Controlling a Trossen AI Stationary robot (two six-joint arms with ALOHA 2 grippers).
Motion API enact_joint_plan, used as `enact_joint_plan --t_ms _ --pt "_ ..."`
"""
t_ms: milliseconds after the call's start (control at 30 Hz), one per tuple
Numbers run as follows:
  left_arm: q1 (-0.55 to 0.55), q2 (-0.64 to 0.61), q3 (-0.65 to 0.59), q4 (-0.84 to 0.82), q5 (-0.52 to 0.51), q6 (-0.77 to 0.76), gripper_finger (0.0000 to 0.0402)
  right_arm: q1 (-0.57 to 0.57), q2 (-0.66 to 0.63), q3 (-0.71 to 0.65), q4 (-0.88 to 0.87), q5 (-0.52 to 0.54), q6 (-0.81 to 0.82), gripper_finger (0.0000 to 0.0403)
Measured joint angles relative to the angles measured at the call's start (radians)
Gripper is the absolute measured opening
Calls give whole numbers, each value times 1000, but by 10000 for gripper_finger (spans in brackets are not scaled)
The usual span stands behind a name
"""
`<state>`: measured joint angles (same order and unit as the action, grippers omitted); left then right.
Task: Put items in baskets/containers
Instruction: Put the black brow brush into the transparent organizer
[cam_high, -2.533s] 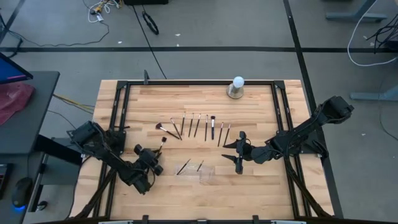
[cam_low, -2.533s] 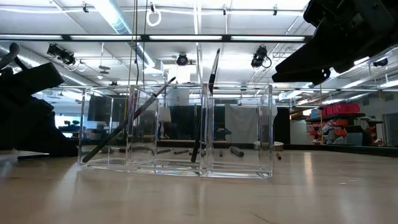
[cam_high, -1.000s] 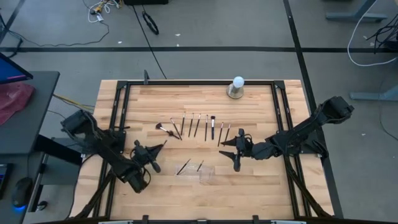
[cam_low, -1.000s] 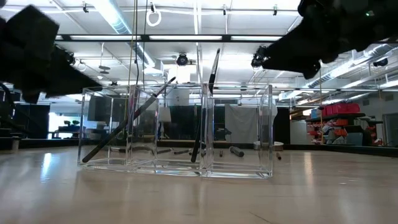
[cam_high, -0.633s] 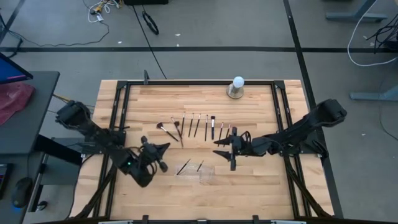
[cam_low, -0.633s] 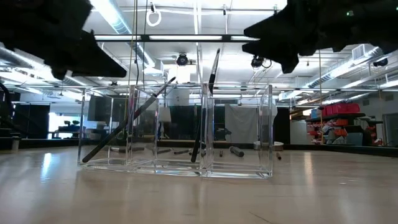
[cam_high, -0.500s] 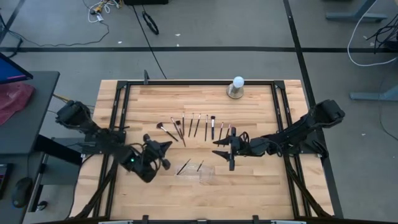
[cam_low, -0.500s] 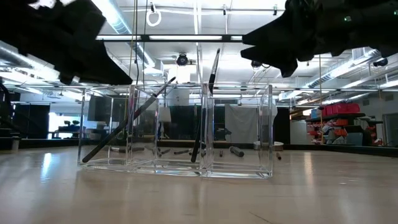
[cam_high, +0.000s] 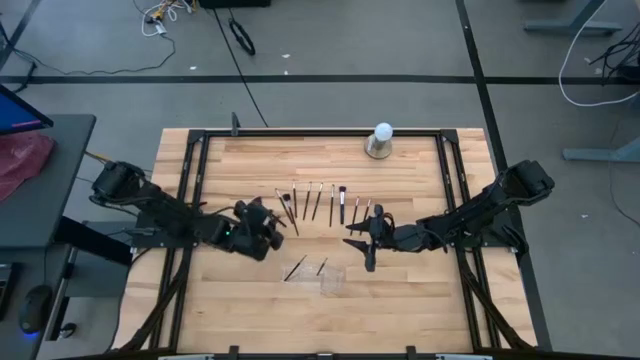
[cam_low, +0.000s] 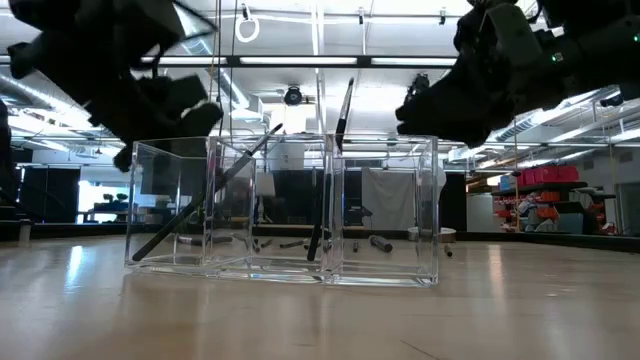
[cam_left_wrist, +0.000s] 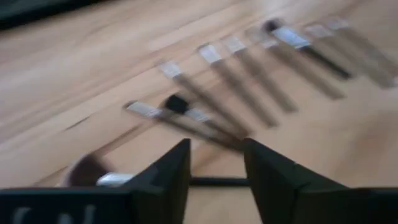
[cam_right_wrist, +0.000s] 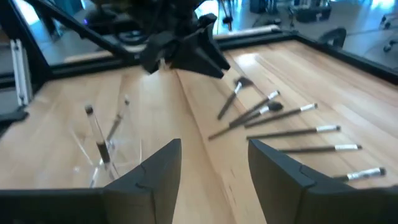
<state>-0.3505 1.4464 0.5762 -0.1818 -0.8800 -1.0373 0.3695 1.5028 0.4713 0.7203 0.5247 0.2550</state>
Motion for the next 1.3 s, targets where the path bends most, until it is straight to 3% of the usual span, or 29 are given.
enact_joint_plan --t_ms 133,267,367,600,700,900,1100,1300 --pt "34 0 -6 -142 -12 -196 217 0 0 0 -47 0 24 189" --pt "41 0 -42 -110 -54 -314 258 0 0 0 -71 0 25 189" --pt "47 30 -54 -35 -69 -340 267 0 0 0 -72 1 22 189" --pt "154 148 -51 250 29 -143 247 0 0 0 -69 2 17 189" --pt "211 176 -51 300 93 -87 238 0 0 0 -70 2 17 189" --pt "282 176 -46 323 212 -30 219 0 0 0 -69 2 16 189" --pt "293 227 65 326 251 102 196 0 0 0 -70 2 14 189" --pt "318 300 182 124 317 120 181 0 0 0 -71 2 16 189"
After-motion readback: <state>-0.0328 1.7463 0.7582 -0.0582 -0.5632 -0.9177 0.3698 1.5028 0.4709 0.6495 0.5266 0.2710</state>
